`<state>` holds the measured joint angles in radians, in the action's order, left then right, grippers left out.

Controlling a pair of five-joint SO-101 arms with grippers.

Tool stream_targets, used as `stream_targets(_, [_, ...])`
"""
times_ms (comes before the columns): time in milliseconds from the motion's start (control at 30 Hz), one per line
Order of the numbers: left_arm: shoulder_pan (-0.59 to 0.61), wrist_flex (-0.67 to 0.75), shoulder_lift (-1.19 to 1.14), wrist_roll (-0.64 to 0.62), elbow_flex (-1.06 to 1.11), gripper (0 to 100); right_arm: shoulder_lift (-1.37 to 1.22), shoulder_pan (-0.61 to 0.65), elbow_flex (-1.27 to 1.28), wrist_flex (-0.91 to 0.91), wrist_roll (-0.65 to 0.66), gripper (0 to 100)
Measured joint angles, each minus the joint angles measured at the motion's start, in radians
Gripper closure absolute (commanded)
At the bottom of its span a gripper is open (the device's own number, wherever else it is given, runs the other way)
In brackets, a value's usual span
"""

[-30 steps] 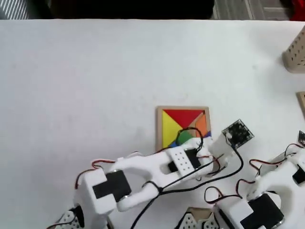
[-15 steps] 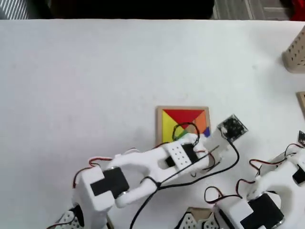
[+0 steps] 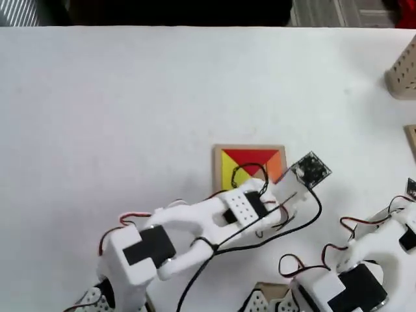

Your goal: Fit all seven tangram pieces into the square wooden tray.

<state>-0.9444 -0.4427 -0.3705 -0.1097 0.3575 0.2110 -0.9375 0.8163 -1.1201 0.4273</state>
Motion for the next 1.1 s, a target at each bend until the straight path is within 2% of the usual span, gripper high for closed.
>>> stream_targets(167, [-0.009,-0.009,0.031,0.002,0.0,97,0.0,0.0,0.0,0.005,0.002,97.5])
stream_targets(367, [-0.023,-0.072,0.221,0.003,0.0,97,0.0,0.0,0.011,0.018,0.002,97.8])
stream_targets(633, [-0.02,-0.072,0.296,0.003,0.071,98,0.0,0.08,0.023,0.015,-0.006,97.9])
stream_targets(900, [0.163,-0.072,0.489,0.003,0.316,98,0.0,0.215,-0.117,-0.066,-0.13,97.5])
stream_targets(1100, [0.399,-0.072,0.644,0.003,0.494,98,0.0,0.348,-0.215,-0.112,-0.222,97.4])
